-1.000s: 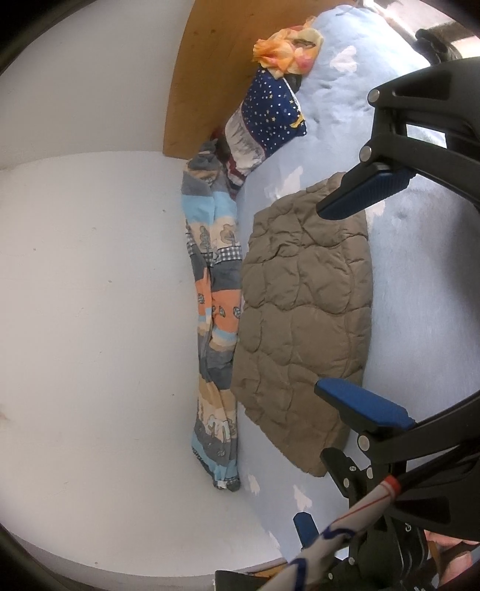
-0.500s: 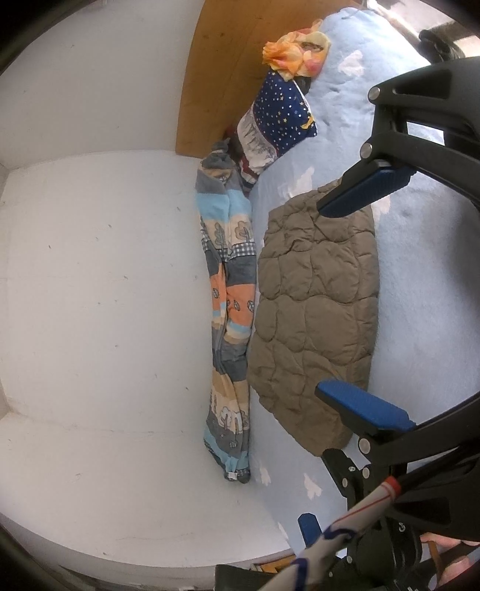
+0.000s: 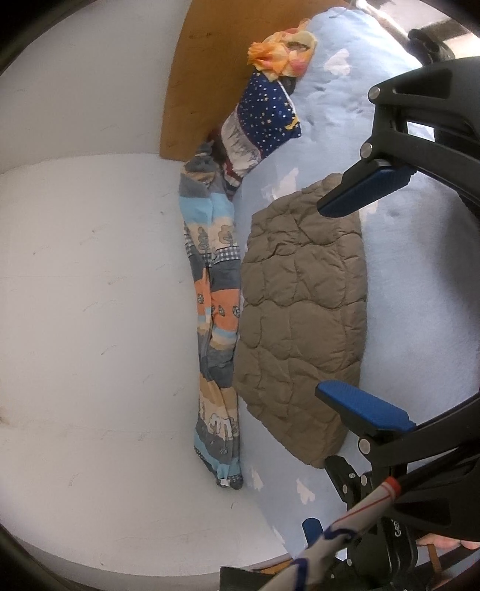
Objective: Fold large clothes
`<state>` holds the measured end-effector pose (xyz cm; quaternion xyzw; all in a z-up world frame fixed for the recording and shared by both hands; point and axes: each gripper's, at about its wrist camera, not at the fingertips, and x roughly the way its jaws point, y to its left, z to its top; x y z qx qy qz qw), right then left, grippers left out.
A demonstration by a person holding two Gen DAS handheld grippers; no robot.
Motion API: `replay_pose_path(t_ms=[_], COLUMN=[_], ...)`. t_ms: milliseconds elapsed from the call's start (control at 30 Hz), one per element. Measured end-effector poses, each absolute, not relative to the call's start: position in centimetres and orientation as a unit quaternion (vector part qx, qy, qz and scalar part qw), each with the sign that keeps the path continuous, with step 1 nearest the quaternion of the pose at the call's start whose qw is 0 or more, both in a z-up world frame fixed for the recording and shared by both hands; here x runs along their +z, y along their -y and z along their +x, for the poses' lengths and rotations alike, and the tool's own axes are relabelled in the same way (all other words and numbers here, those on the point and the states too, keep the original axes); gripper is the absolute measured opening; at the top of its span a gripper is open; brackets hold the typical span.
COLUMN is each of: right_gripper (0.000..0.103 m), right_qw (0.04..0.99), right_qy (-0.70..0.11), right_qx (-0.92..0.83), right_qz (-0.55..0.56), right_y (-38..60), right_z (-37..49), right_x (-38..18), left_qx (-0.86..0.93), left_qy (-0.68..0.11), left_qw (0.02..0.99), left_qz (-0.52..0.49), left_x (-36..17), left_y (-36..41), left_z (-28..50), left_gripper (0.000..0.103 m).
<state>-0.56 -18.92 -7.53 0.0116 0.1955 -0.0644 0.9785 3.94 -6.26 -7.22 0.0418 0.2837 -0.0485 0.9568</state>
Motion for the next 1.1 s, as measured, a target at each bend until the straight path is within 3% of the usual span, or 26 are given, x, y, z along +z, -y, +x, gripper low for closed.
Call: replay_pose_path(t_ms=[1100], right_gripper=[0.093], right_qw=[0.969], right_qy=[-0.233], right_qx=[-0.076], right_qz=[0.018], right_y=[19.8], right_z=[1.0], right_x=[-9.6], left_qx=[0.007], left_qy=[-0.327], left_qw=[0.943], left_qz=[0.057], left_x=[-8.4], left_y=[5.3], left_z=[5.9], left_gripper=[0.097])
